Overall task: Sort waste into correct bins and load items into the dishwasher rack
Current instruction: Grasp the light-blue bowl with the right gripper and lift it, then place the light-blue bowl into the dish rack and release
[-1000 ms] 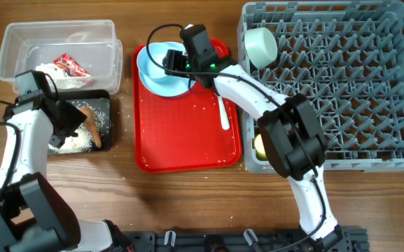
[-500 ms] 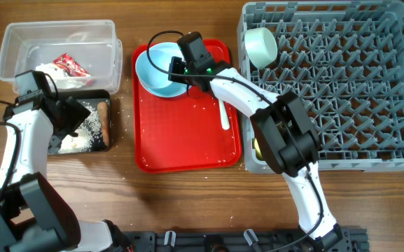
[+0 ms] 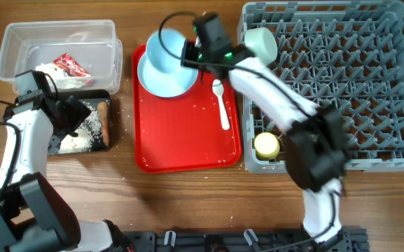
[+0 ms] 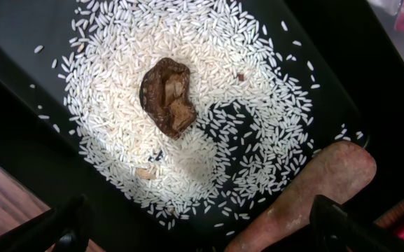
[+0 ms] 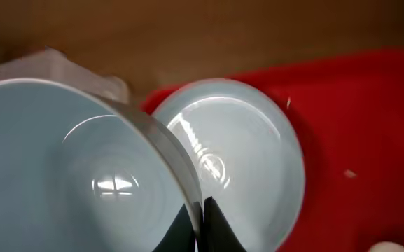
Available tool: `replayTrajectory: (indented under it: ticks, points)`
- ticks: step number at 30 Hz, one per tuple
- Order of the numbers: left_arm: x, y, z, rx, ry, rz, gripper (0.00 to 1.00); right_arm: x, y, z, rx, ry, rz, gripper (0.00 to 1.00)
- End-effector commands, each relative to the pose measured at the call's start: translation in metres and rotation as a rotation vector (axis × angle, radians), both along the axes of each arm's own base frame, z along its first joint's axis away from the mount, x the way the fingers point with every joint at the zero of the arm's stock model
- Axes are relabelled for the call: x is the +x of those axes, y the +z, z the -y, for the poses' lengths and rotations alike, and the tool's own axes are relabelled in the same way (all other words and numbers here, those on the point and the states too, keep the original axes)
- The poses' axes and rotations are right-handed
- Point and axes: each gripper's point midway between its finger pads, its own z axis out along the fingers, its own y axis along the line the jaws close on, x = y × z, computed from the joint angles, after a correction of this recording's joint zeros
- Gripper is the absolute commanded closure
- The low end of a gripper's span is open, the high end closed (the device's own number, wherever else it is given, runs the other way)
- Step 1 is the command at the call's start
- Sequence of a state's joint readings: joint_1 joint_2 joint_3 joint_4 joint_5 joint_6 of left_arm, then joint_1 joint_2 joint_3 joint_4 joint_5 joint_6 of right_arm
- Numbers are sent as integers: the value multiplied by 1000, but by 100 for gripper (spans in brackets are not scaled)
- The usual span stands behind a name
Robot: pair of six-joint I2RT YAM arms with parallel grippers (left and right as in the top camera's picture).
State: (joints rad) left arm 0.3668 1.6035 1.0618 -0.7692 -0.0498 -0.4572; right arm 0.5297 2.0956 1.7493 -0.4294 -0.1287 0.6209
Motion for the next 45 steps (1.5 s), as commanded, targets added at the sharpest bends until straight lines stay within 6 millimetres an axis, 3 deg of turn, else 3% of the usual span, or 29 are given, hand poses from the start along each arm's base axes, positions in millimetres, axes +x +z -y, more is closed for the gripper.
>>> replayTrajectory:
  ticks: [1, 3, 5, 7, 10, 13, 15, 18, 25, 31, 38, 45]
  points:
    - [-1, 0, 1, -8, -1, 2, 0, -1, 119, 64, -89, -121, 241, 96]
    - [-1, 0, 1, -8, -1, 2, 0, -9, 148, 108, -163, -246, 279, 96]
    - [-1, 0, 1, -7, -1, 2, 0, -19, 165, 146, -241, -354, 295, 96]
    - [-1, 0, 1, -7, -1, 2, 0, -38, 179, 197, -368, -494, 289, 96]
    - [-1, 0, 1, -8, -1, 2, 0, -76, 179, 261, -554, -683, 208, 96]
    - [-1, 0, 1, -8, -1, 2, 0, -131, 161, 307, -744, -834, 41, 96]
    - [-1, 0, 1, -7, -1, 2, 0, -145, 150, 313, -798, -843, -14, 96]
    - [-1, 0, 1, -7, -1, 2, 0, -145, 137, 320, -934, -842, 0, 96]
    - [-1, 0, 1, -7, -1, 2, 0, -107, 104, 317, -1246, -687, 37, 94]
    - [-1, 0, 1, -7, -1, 2, 0, -83, 70, 301, -1502, -338, -50, 96]
    - [-1, 0, 1, -8, -1, 2, 0, -65, 59, 279, -1499, -215, -15, 96]
    - [-1, 0, 1, -8, -1, 2, 0, -63, 59, 284, -1633, -132, -44, 96]
